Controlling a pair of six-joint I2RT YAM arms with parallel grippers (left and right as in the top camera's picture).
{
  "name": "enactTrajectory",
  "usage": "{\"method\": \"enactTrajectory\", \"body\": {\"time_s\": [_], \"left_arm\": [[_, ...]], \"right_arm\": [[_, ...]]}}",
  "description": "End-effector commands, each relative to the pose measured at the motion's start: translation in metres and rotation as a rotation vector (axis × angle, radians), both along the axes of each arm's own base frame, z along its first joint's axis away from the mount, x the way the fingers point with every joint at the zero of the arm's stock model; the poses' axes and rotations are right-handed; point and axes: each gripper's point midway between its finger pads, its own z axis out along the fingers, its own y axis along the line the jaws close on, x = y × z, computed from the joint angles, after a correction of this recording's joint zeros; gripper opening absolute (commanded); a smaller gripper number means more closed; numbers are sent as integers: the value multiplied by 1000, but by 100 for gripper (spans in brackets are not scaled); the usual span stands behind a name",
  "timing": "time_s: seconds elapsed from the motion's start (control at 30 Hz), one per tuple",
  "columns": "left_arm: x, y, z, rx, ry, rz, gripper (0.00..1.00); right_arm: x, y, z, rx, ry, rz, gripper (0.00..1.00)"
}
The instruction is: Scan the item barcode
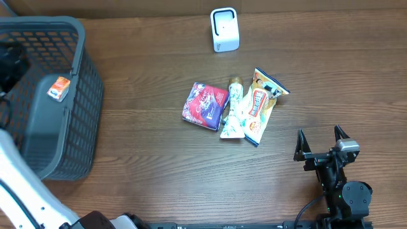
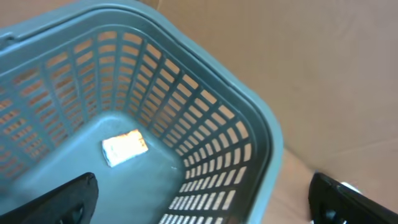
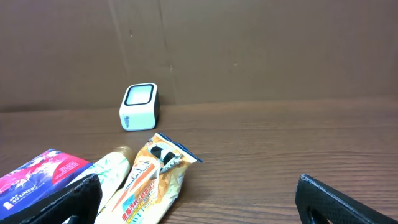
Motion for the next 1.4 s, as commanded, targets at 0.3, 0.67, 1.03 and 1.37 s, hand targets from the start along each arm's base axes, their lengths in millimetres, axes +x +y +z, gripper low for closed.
{"method": "enactTrajectory", "body": {"time_s": [0.3, 0.67, 1.03, 1.37], "left_arm": [[12, 67, -108, 165, 429, 174, 100], [55, 72, -192, 131, 527, 28, 90], [83, 55, -242, 287, 637, -238, 88], [97, 59, -258, 348, 659, -237, 85]], "right_arm": [[0, 0, -2, -4, -5, -2, 100], [0, 0, -1, -4, -5, -2, 100], [0, 0, -1, -4, -5, -2, 100], [0, 0, -2, -4, -5, -2, 100]]}}
